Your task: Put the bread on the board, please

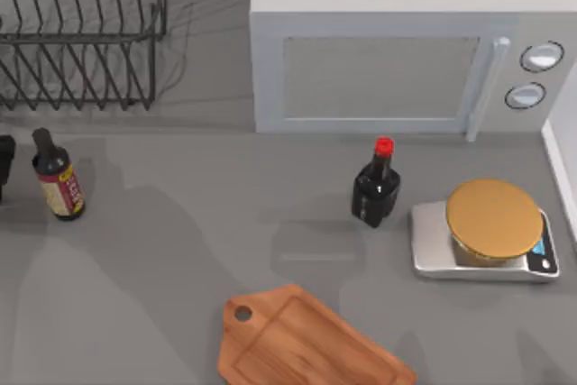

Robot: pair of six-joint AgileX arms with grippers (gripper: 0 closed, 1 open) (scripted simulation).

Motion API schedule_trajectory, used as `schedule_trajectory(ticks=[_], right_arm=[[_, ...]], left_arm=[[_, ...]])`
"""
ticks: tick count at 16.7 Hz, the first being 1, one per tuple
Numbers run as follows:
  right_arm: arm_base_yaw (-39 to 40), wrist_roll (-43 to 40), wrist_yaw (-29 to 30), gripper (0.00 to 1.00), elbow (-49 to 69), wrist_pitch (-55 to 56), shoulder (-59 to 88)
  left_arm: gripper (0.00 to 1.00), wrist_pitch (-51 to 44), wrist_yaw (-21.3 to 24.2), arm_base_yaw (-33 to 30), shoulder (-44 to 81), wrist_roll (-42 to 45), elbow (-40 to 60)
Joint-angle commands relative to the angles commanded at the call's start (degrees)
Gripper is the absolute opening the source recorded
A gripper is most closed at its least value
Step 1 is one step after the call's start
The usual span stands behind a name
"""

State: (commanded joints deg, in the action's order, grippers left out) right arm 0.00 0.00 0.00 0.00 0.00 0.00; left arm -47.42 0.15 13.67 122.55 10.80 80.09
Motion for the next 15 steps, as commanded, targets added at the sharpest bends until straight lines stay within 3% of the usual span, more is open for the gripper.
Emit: schedule_trajectory(ticks=[2, 15], right_arm=[[0.0, 0.0, 0.0, 1.0, 0.0, 0.0, 0.0], [0.0, 0.0, 0.0, 1.0, 0.0, 0.0, 0.0]], left_arm=[[1.0, 0.0, 0.0, 0.0, 0.0, 0.0, 0.0], [0.02, 0.0, 0.0, 0.0, 0.0, 0.0, 0.0]])
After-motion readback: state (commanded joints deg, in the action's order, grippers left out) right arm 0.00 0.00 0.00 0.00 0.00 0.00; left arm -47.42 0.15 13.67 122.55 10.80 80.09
